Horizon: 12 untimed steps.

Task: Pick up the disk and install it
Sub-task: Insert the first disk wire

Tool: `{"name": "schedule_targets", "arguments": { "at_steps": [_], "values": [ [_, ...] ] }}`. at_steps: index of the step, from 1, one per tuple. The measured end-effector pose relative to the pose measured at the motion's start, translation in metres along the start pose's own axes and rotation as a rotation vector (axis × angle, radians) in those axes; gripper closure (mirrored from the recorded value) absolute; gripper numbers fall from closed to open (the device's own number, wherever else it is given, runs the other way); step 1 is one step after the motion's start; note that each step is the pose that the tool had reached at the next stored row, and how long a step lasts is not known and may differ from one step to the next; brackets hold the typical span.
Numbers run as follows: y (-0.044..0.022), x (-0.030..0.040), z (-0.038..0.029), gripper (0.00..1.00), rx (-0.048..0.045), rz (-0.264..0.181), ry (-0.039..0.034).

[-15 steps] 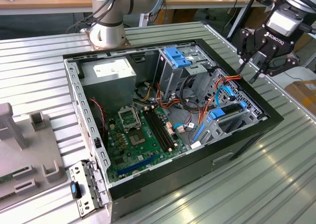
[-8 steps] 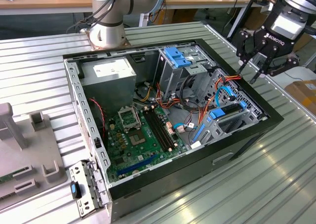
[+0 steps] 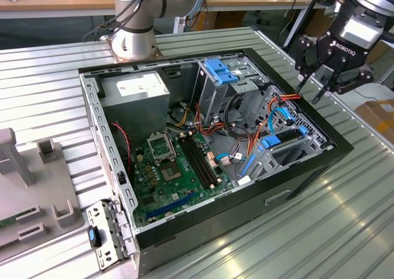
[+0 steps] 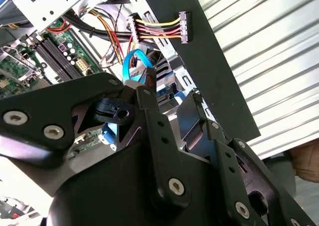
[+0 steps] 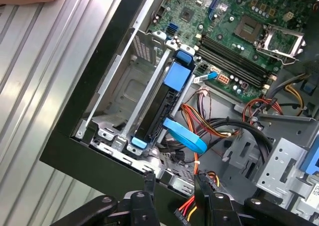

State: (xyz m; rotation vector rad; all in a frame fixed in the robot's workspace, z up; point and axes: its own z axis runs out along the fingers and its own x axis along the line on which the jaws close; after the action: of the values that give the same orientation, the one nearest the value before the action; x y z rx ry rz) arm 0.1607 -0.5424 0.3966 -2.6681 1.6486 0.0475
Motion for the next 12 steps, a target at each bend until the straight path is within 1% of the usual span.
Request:
{"name": "schedule_targets", "arguments": {
  "at_steps": [5, 9, 10, 11, 12],
  "values": [
    [0.0, -0.0001, -0.0039, 0.56, -0.0006, -0.023, 0.0002],
    [-0.001, -0.0006, -0.0041, 0.56, -0.0008, -0.025, 0.0006],
    [-0.0011, -0.0006, -0.0039, 0.56, -0.0013, -0.038, 0.0009],
    [-0.0012, -0.0006, -0.0035, 0.56, -0.0022, -0.072, 0.0013],
    [-0.0012, -0.0006, -0.0027, 0.56, -0.0037, -0.121, 0.002]
  ]
}}
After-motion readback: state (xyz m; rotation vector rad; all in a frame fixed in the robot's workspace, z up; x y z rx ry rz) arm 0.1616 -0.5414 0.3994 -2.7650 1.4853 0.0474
